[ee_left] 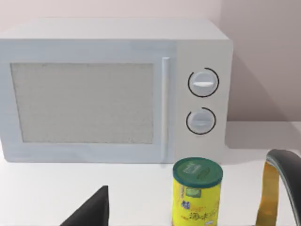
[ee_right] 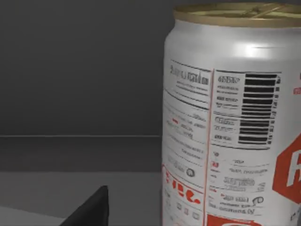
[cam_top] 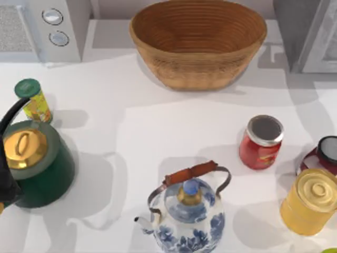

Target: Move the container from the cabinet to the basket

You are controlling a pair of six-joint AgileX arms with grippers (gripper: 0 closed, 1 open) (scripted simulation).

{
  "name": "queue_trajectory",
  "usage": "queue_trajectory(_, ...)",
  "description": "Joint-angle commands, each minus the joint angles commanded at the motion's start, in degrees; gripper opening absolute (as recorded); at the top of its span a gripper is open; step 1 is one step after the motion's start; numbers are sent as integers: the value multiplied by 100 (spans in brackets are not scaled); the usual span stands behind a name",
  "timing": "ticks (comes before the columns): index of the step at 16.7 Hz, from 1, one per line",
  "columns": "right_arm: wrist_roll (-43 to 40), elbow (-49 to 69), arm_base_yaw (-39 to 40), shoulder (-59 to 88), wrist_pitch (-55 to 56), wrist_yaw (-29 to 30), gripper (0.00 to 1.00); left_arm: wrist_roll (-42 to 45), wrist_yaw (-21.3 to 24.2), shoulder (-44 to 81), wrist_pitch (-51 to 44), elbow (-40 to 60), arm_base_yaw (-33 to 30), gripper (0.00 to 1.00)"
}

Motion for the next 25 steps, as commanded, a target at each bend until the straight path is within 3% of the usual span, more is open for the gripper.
queue_trajectory(18,3,1003,-233,1208,218,-208,100,0,0,0,0,0,0,100)
queue_trajectory(25,3,1003,-233,1208,218,-208,47,0,0,0,0,0,0,100)
